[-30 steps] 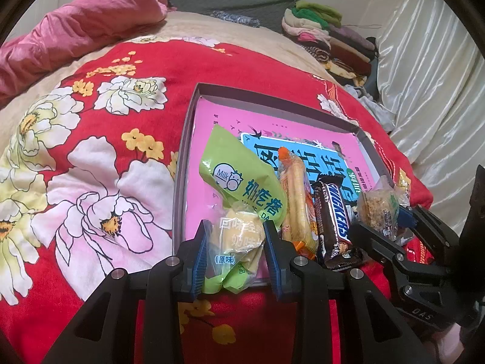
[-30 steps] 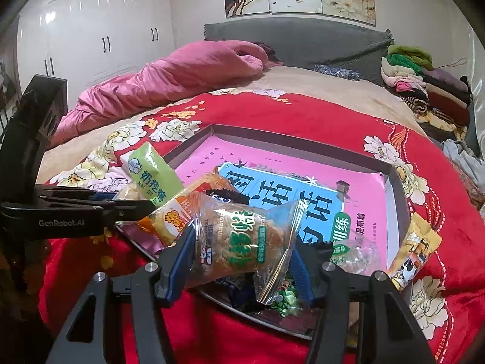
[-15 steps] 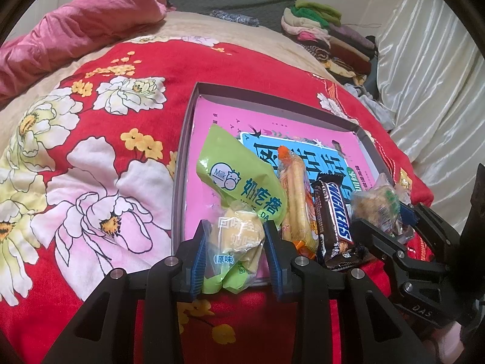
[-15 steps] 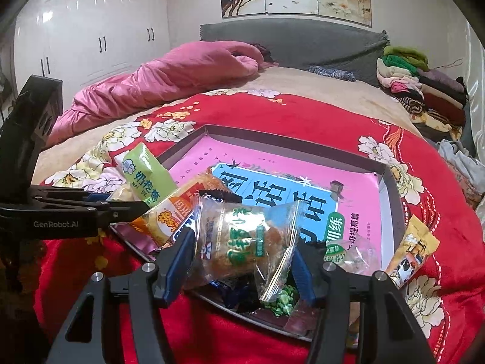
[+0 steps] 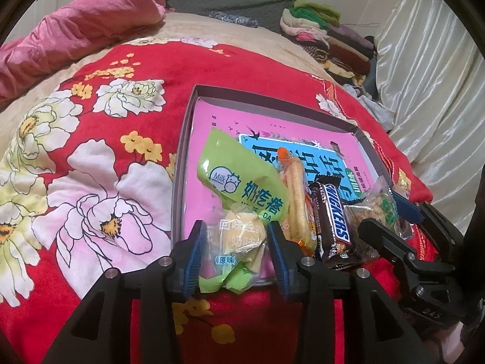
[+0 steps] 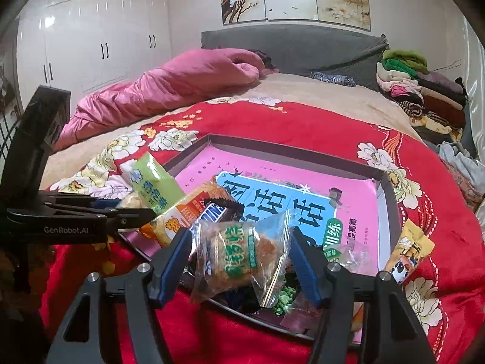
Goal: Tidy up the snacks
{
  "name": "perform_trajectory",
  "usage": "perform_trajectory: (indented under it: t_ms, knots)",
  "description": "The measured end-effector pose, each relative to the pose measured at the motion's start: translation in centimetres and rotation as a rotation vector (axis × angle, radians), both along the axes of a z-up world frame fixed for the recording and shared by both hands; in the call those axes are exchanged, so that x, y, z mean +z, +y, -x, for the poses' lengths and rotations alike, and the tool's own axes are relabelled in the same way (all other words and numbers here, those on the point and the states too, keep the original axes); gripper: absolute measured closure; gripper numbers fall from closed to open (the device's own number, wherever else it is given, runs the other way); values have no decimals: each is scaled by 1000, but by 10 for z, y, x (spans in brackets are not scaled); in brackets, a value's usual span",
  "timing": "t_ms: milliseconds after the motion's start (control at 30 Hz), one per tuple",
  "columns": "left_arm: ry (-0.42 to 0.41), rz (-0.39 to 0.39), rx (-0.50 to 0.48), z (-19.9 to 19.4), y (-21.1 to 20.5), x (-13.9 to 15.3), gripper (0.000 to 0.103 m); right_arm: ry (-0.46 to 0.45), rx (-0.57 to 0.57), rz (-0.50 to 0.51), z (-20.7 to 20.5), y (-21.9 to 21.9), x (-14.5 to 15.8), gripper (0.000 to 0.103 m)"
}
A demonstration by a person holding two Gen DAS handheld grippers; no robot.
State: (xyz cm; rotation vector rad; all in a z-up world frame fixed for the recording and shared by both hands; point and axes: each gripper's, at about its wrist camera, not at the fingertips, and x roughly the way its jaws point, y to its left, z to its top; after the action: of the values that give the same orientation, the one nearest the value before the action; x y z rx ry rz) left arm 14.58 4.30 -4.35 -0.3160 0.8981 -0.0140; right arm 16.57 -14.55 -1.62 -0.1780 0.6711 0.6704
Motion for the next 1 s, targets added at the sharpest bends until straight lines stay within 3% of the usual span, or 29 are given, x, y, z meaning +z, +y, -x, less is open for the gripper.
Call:
perform_trajectory:
  t_ms: [300,433,1000]
  knots:
    - [1,3,-2,0,-1,3,55,-14,-2,3,3,-1,3,38]
    - [-9,-6,0,1,0,6,45,-16,-7,16,2,0,2,38]
    - [-30,-11,-12,5,-2,18,36,-44,-25,55,3,0,-1,33]
